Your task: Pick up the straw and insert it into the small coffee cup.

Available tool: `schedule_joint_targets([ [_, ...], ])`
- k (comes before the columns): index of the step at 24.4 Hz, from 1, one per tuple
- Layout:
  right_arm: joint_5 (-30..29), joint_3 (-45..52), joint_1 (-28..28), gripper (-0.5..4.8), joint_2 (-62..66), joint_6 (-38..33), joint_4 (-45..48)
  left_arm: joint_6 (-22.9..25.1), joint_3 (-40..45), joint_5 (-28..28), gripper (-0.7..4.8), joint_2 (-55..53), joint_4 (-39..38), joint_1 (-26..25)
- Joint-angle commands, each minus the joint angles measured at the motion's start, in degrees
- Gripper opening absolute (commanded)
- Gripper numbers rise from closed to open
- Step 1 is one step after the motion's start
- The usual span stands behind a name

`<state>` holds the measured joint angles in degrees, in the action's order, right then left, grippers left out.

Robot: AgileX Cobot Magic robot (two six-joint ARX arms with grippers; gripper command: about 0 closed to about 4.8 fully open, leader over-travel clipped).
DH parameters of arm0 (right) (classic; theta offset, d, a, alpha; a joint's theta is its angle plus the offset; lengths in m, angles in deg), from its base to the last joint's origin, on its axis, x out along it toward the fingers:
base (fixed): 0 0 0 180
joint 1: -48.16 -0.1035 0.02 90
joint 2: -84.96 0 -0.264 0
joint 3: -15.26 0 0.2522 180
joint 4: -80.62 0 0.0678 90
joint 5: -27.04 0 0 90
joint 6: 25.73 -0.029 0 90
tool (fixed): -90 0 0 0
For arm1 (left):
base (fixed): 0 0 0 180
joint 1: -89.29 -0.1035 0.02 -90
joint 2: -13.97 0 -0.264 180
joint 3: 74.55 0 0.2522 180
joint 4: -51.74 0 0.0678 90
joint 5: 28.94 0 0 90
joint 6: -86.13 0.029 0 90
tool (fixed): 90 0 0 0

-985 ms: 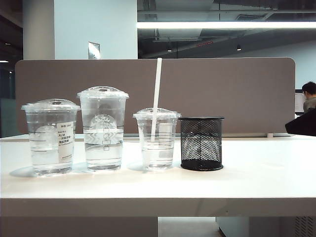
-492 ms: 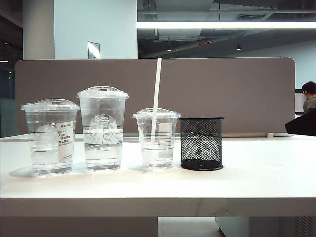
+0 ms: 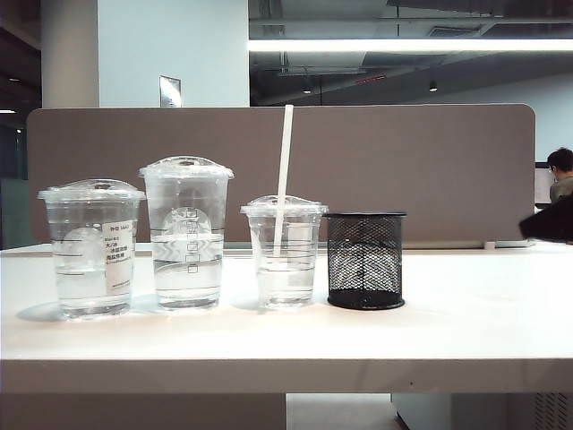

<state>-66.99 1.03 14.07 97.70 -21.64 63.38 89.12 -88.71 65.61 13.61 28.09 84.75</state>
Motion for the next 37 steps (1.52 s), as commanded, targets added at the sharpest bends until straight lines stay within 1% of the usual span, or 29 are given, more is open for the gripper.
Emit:
schedule_joint_targets([
  [1, 0.83, 0.44, 1.57, -0.08, -5.05, 1.01, -0.70, 0.00, -0.11, 0.37, -0.04, -0.04, -0.28, 0.02],
  [2, 2.40, 0.44, 3.21, -0.08, -7.32, 2.16, -0.96, 0.00, -0.11, 0.35, -0.04, -0.07, -0.28, 0.02],
  [4, 4.66, 0.44, 6.84, -0.08, -10.97, 2.34, -1.60, 0.00, -0.11, 0.44, -0.04, -0.04, -0.28, 0.00],
  [5, 6.10, 0.42, 9.62, -0.08, -13.16, 2.34, -2.36, 0.00, -0.11, 0.44, -0.04, -0.04, -0.26, 0.00],
  [6, 7.72, 0.39, 14.36, -0.08, -12.83, 2.27, -1.95, 0.00, -0.11, 0.44, -0.04, -0.07, -0.31, 0.00],
  [9, 7.54, 0.42, 22.01, -0.08, -12.72, 1.86, -3.43, 0.00, -0.11, 0.44, -0.04, -0.09, -0.26, -0.02],
  [13, 7.34, 0.42, 30.05, -0.08, -12.72, 1.62, -6.62, 0.00, -0.11, 0.44, -0.04, -0.07, -0.26, -0.02],
  [15, 7.34, 0.42, 31.12, -0.08, -12.72, 0.66, -6.93, 0.00, -0.11, 0.44, -0.04, -0.07, -0.26, -0.02],
  [18, 7.28, 0.42, 32.13, -0.08, -12.72, -2.64, -6.95, 0.00, -0.11, 0.42, -0.04, -0.07, -0.26, -0.02],
  [21, 6.73, 0.42, 33.33, -0.08, -12.72, -3.41, -6.97, 0.00, -0.11, 0.44, -0.04, -0.07, -0.26, -0.02],
  [25, 5.84, 0.42, 34.77, -0.08, -12.72, -9.38, -6.99, 0.00, -0.11, 0.44, -0.04, -0.07, -0.26, -0.02],
  [28, 5.46, 0.44, 34.71, -0.08, -12.72, -9.27, -7.04, 0.00, -0.11, 0.44, -0.04, -0.07, -0.26, -0.02],
  [31, 5.44, 0.42, 34.56, -0.08, -12.72, -7.61, -7.02, 0.00, -0.11, 0.44, -0.04, -0.07, -0.26, -0.02],
  [34, 5.46, 0.42, 32.65, -0.08, -12.72, -4.81, -7.02, 0.00, -0.11, 0.42, -0.04, -0.07, -0.26, -0.02],
  [37, 5.18, 0.42, 31.12, -0.08, -12.72, -4.70, -6.99, 0.00, -0.11, 0.44, -0.04, -0.07, -0.26, -0.02],
])
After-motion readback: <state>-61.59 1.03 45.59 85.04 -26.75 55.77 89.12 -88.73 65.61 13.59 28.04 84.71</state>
